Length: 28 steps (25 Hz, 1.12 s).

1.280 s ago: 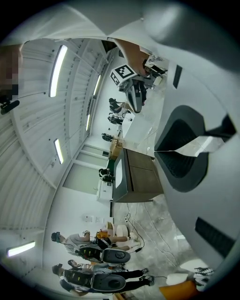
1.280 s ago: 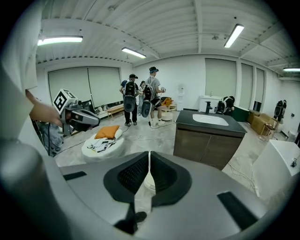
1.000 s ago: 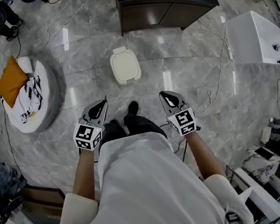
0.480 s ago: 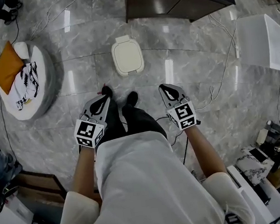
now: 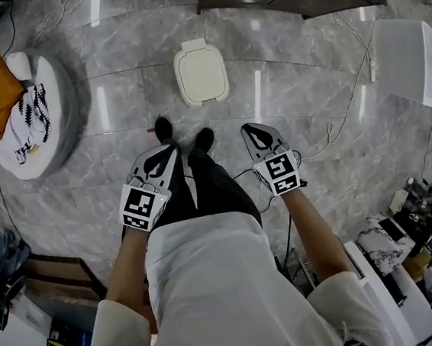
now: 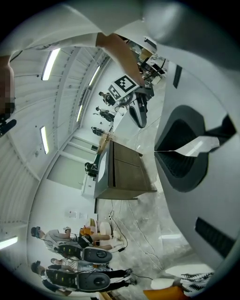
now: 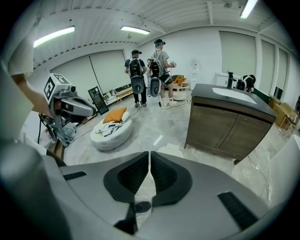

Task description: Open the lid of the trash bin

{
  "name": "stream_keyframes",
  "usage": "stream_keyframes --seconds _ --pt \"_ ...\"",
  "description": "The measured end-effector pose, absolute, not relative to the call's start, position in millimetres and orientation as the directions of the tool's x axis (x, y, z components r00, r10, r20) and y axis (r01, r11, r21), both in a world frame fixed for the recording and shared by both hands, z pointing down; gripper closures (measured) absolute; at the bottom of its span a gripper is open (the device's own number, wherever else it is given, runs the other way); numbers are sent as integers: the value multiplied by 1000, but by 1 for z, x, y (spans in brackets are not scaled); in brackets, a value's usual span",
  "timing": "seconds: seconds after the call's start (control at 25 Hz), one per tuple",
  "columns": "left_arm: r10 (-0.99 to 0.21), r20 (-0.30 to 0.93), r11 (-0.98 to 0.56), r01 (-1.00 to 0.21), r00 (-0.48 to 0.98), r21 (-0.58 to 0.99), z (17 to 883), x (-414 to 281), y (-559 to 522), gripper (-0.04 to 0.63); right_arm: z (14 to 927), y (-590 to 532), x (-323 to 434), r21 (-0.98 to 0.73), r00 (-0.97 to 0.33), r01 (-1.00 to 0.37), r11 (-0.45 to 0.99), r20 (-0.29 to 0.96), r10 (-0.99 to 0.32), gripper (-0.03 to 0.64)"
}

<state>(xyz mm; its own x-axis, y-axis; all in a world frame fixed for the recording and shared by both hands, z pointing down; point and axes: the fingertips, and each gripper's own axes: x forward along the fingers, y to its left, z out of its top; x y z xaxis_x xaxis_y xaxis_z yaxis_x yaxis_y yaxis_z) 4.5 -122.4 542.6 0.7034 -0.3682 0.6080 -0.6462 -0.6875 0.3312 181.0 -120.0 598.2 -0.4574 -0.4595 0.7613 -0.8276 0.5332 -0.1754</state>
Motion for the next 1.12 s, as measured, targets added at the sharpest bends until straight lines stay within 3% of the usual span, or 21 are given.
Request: stream_keyframes --seconds 0.6,1.12 --pt "-263 649 -710 -599 714 372 634 -4 -132 577 730 -122 140 -253 -460 -804 537 838 -294 584" --pt "-236 668 -679 -612 706 406 706 -3 -129 577 844 -117 138 -305 -436 -840 449 872 -223 583"
